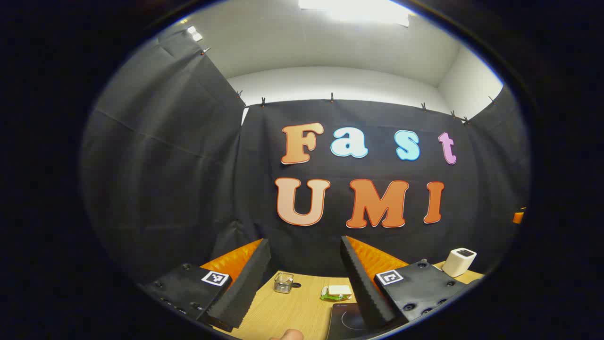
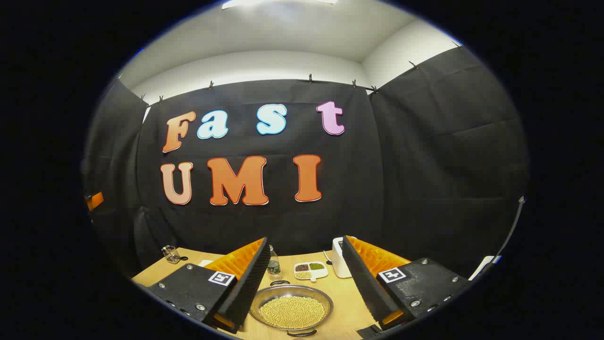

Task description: First push the handle of the pot to place it horizontally, then grasp the pot with both hands and set it on the induction cooktop.

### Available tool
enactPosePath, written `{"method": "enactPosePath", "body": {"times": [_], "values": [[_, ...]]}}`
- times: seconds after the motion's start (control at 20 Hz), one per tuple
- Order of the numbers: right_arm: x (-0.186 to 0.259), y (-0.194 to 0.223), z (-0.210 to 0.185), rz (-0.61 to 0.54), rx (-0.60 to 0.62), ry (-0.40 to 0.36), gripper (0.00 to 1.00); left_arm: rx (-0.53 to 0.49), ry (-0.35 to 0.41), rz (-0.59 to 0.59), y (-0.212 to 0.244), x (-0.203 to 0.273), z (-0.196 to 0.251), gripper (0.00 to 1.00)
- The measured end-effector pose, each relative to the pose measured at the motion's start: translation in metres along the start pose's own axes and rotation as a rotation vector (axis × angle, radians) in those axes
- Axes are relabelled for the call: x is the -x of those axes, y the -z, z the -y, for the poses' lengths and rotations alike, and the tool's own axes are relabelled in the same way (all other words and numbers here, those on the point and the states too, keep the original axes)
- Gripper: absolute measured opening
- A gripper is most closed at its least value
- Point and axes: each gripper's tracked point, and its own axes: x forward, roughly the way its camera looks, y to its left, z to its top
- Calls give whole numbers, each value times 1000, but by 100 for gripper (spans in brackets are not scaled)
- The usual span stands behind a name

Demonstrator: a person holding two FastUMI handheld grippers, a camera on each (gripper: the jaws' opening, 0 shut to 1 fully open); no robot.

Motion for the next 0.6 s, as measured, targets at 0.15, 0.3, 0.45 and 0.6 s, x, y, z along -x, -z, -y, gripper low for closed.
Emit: {"method": "enactPosePath", "body": {"times": [0.15, 0.3, 0.45, 0.6], "values": [[1, -1, -2, -7, 1, -20, 95, -6, 12, 4, -3, 1, 4, 98], [1, 1, -3, -21, -1, -39, 95, -9, 21, 16, -8, 2, 5, 98], [2, 1, -5, -43, -4, -54, 95, -15, 34, 11, -7, 1, 8, 98], [4, 0, -8, -67, -11, -73, 95, -26, 49, 0, -4, -1, 13, 98]]}}
